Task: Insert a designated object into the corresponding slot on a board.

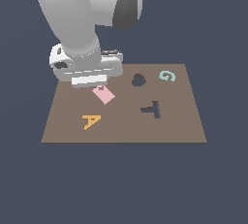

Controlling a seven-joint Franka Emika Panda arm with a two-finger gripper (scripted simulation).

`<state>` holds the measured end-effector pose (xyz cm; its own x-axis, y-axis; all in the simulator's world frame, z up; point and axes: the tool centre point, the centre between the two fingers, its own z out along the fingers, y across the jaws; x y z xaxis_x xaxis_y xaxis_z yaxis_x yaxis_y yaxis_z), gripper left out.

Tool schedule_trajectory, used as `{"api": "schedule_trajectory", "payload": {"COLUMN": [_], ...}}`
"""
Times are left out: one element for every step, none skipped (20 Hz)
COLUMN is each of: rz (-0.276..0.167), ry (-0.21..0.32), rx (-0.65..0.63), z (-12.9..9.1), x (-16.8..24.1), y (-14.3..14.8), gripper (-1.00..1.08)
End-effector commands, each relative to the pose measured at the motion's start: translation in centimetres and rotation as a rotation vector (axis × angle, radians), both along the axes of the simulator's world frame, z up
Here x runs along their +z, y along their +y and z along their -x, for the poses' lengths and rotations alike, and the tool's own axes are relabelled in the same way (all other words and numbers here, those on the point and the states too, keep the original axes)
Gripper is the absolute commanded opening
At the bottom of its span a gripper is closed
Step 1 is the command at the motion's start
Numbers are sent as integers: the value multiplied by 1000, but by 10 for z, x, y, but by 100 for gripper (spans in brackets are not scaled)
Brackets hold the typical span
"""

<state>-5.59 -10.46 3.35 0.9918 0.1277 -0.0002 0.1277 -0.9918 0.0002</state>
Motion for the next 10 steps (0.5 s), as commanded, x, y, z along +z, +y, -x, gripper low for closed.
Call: {"api": "schedule_trajectory", "payload": {"rz": [0,0,0,0,0,0,0,-1,-1,-1], "ry": [0,0,0,0,0,0,0,0,0,0], "rx": [-11,-16,-21,-26,-31,-36,-41,-46,-51,-56], "z": [-10,-15,-20,-24,-29,-35,-40,-45,-50,-55], "x": [1,1,2,2,3,3,3,4,4,5], "y": [25,35,45,56,66,76,87,97,107,116], "gripper": [-100,-100,-100,-100,-100,-100,-100,-100,-100,-100]}}
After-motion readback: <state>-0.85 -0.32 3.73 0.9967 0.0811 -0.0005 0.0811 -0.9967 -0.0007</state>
